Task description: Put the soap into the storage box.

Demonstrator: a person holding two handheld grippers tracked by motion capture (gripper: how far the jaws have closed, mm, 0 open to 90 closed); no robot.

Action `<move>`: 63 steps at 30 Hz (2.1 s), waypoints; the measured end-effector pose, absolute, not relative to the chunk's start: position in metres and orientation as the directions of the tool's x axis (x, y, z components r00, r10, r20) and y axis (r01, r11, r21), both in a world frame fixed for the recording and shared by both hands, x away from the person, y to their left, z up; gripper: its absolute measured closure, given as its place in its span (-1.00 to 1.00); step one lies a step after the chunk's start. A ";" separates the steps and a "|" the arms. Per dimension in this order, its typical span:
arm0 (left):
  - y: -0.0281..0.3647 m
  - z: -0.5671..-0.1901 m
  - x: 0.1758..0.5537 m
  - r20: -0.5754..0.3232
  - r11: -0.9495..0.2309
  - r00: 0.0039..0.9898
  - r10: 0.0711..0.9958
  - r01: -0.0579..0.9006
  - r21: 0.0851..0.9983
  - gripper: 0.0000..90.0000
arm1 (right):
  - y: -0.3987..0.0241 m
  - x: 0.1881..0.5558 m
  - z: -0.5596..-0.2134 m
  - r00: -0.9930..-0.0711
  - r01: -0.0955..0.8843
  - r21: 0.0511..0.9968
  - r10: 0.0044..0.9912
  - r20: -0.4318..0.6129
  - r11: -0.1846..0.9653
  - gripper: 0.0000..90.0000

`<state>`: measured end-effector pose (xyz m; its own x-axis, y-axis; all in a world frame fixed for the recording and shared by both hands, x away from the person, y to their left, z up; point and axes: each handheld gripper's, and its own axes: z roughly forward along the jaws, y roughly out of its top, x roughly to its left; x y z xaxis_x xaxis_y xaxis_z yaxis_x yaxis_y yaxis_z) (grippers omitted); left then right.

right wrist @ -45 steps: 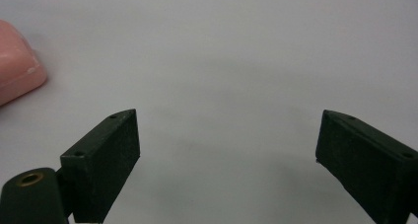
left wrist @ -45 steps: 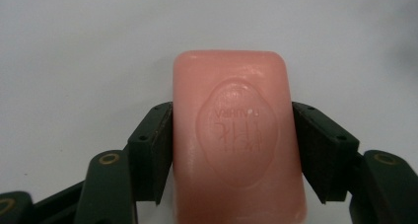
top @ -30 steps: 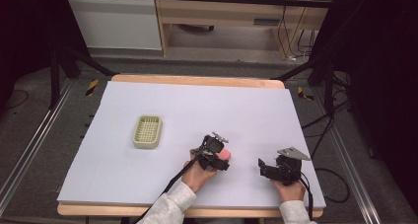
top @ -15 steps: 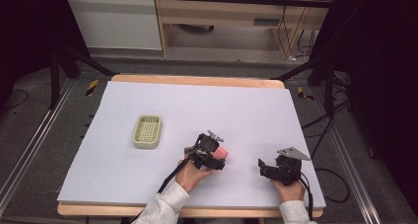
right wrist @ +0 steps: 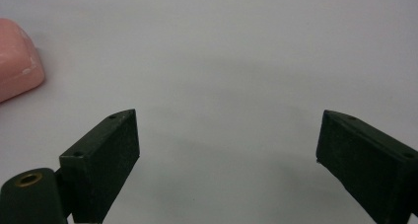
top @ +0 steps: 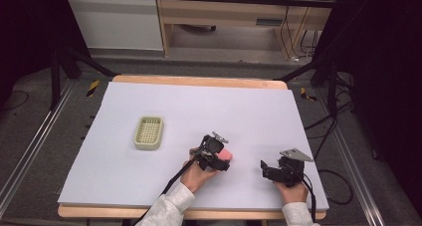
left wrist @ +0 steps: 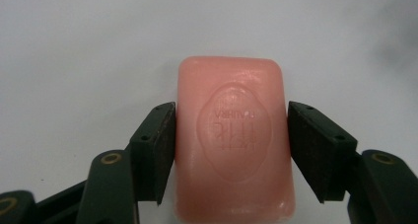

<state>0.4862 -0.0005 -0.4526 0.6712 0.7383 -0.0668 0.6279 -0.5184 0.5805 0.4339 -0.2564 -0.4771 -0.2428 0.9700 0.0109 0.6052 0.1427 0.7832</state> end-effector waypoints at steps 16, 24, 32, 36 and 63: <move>-0.008 -0.462 0.491 -0.044 -0.553 0.676 0.735 0.636 0.538 -0.25 | -0.256 0.434 -0.477 -0.243 0.609 0.780 0.970 0.016 0.140 -0.79; -0.009 -0.461 0.490 -0.032 -0.558 0.675 0.737 0.634 0.535 -0.19 | -0.256 0.434 -0.477 -0.245 0.610 0.780 0.969 0.017 0.140 -0.79; -0.007 -0.458 0.489 -0.041 -0.555 0.676 0.736 0.637 0.535 -0.18 | -0.256 0.434 -0.477 -0.242 0.610 0.780 0.970 0.018 0.137 -0.79; -0.002 -0.450 0.487 -0.043 -0.547 0.678 0.734 0.628 0.554 -0.18 | -0.256 0.434 -0.477 -0.242 0.610 0.780 0.970 0.019 0.137 -0.79; 0.113 -0.396 0.480 -0.042 -0.420 0.581 0.813 0.634 0.650 -0.18 | -0.257 0.434 -0.478 -0.240 0.607 0.782 0.971 0.013 0.140 -0.79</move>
